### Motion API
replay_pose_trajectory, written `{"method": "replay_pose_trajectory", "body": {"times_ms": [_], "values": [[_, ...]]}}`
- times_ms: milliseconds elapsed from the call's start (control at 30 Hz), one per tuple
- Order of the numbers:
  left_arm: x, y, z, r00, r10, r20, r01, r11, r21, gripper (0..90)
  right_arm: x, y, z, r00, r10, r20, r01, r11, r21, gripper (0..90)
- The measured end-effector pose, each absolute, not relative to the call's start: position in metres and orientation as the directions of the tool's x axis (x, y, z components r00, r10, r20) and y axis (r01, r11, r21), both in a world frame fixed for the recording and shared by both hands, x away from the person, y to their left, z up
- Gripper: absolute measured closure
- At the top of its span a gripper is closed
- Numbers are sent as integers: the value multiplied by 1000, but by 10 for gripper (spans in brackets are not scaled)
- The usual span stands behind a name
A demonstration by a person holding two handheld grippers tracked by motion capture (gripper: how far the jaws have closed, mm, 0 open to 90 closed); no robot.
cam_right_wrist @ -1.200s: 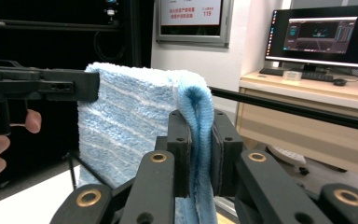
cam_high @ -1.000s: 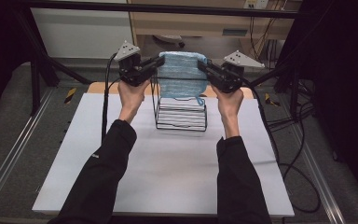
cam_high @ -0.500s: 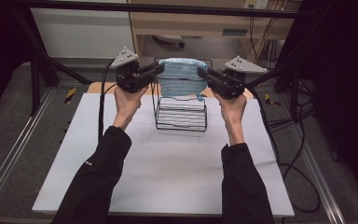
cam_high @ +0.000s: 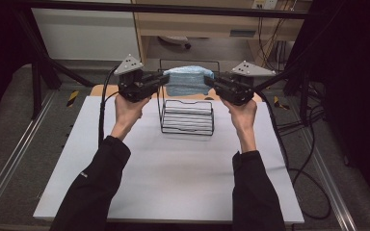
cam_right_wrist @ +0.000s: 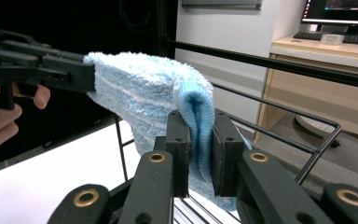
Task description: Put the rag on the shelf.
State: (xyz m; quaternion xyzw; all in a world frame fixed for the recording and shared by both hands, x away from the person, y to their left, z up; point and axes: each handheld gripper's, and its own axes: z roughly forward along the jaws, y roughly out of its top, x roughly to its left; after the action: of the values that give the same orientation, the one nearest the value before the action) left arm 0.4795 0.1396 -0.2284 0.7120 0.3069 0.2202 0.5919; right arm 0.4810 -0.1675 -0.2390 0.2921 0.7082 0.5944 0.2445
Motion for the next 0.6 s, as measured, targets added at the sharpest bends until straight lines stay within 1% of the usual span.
{"method": "replay_pose_trajectory", "body": {"times_ms": [133, 233, 367, 433, 600], "values": [[479, 146, -215, 688, 723, -62, 175, -83, 981, 723, 481, -169, -241, -714, 700, -6, 117, 128, 985, 804], [482, 152, -206, 667, 738, -102, 189, -35, 981, 725, 480, -170, -244, -721, 693, -3, 116, 124, 985, 804], [491, 151, -200, 645, 750, -146, 257, -33, 966, 784, 479, -169, -246, -724, 689, -22, 100, 137, 985, 802], [494, 149, -201, 658, 734, -171, 295, -42, 955, 825, 478, -170, -247, -727, 686, -29, 94, 141, 986, 799], [492, 141, -208, 693, 706, -146, 313, -113, 943, 873, 477, -171, -249, -731, 681, -37, 88, 148, 985, 793]]}}
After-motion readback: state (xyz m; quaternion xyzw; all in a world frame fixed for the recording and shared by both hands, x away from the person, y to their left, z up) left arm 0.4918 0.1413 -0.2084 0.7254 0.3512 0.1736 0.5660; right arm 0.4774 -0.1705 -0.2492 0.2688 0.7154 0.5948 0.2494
